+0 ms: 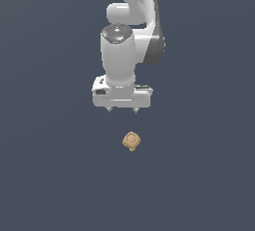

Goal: Pick up the object and move it to a goal position.

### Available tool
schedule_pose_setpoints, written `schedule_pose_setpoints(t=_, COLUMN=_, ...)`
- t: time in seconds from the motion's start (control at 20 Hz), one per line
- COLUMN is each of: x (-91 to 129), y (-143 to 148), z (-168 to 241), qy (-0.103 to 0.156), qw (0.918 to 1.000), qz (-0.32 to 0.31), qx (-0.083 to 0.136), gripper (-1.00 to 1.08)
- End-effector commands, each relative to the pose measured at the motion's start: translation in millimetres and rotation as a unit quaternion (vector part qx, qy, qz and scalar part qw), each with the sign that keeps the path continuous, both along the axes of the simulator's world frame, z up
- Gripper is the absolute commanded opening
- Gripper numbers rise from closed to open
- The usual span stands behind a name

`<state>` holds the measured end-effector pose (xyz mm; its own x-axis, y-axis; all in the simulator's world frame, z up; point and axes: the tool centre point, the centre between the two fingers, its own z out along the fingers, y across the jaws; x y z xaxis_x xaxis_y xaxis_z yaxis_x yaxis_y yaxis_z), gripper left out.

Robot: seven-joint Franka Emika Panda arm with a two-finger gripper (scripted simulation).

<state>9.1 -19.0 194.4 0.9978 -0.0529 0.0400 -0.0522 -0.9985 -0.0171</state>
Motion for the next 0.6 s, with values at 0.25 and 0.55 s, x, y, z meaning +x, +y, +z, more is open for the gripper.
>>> schedule_pose_setpoints(t=0.25, x=0.3, y=-0.1, z=2.8, qy=0.002, qw=0.9999, qz=0.010, qx=-0.004, gripper=1.00)
schedule_pose_setpoints(t=0.55, x=0.1, y=-0.3, z=5.4, qy=0.003, qw=0.9998, qz=0.019, qx=-0.007, gripper=1.00)
